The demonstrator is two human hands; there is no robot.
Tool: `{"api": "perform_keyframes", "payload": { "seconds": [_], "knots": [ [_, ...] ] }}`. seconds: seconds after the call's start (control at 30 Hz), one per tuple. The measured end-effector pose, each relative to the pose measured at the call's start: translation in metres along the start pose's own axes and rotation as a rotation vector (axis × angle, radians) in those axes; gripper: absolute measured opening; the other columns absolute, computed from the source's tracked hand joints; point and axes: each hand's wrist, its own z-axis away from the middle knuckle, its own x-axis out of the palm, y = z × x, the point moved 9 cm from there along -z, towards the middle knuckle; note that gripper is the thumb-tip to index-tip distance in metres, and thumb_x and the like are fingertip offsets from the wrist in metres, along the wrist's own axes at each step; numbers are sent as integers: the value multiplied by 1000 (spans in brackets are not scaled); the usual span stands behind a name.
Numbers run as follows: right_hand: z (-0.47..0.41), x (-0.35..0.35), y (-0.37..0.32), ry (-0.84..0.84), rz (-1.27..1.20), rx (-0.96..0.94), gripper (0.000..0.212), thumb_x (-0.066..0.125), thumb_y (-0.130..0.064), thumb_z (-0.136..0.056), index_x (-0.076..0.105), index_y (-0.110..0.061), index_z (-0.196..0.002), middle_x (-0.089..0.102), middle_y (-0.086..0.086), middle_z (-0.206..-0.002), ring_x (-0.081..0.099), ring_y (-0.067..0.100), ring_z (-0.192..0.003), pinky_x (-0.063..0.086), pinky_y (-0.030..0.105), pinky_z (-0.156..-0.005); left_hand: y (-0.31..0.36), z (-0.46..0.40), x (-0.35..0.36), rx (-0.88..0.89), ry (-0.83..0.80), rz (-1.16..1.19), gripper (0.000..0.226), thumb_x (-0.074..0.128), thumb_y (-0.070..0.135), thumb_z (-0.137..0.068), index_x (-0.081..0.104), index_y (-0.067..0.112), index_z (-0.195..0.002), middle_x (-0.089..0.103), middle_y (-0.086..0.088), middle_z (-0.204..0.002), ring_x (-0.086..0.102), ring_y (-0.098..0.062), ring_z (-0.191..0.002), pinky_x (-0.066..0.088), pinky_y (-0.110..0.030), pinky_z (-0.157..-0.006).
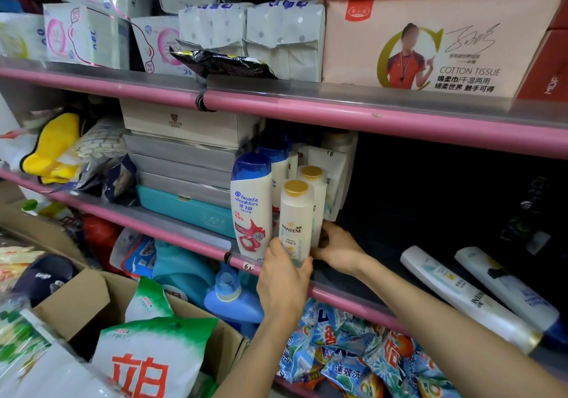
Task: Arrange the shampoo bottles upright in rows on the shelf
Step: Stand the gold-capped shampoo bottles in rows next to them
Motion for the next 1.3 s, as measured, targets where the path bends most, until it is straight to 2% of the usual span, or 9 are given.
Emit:
{"api": "perform_keyframes", "payload": {
  "seconds": [0.1,0.17,0.27,0.4,0.57,0.67,0.77,1.07,1.3],
  "knots": [
    [-2,-8,6,1,6,46,46,62,2,-79,50,-24,-115,61,-2,-114,54,14,-108,48,21,-85,0,0,0,11,0,-11,47,66,39,-84,41,17,-117,56,-2,-120,58,-22,-105,51,-36,-81],
    [-4,-29,10,175,-28,80,40,59,0,-83,47,-20,-116,59,4,-116,52,14,-101,46,23,-81,0,-1,1,15,-5,-16,46,65,39,-84,41,17,-117,56,-2,-120,58,-22,-106,51,-37,-81],
    [-13,-54,8,366,-99,61,47,64,-10,-85,41,-13,-126,53,8,-124,53,22,-109,45,27,-82,0,-2,1,22,-7,-24,45,64,41,-85,41,18,-116,56,-1,-120,58,-21,-105,49,-35,-79],
    [-36,-46,4,317,-145,30,46,65,-16,-87,43,-15,-128,58,4,-118,53,14,-100,44,24,-75,-2,-2,1,24,-5,-38,45,63,43,-85,41,20,-116,56,2,-119,58,-19,-104,48,-33,-77],
    [-45,-41,18,412,-188,21,30,62,-16,-88,48,-17,-115,59,-2,-97,59,18,-92,42,17,-61,-5,-2,3,10,-5,-41,46,64,44,-83,40,23,-116,56,5,-119,57,-17,-104,49,-32,-80],
    [-43,-40,20,475,-210,-23,30,63,-16,-87,51,-14,-115,62,-1,-95,62,20,-89,52,28,-70,-6,-1,4,6,-2,-36,47,64,45,-83,40,24,-117,56,6,-119,57,-16,-103,49,-32,-80],
    [-43,-34,22,459,-255,-53,34,66,-16,-85,52,-14,-116,65,2,-104,61,16,-94,54,32,-80,-6,-1,4,4,-2,-29,49,63,46,-83,40,23,-119,56,5,-120,56,-17,-104,51,-34,-81],
    [-27,-23,30,386,-343,-119,45,74,-22,-79,52,-25,-118,62,-10,-106,59,4,-96,49,23,-80,-5,1,2,6,8,-27,46,65,44,-82,42,21,-115,57,4,-115,57,-19,-98,50,-35,-75],
    [-28,-16,32,288,-273,-91,46,72,-17,-82,52,-19,-124,63,1,-119,60,19,-113,50,32,-92,-4,1,2,8,2,-19,47,65,43,-82,42,21,-116,56,3,-118,58,-20,-100,51,-38,-78]
  ]
}}
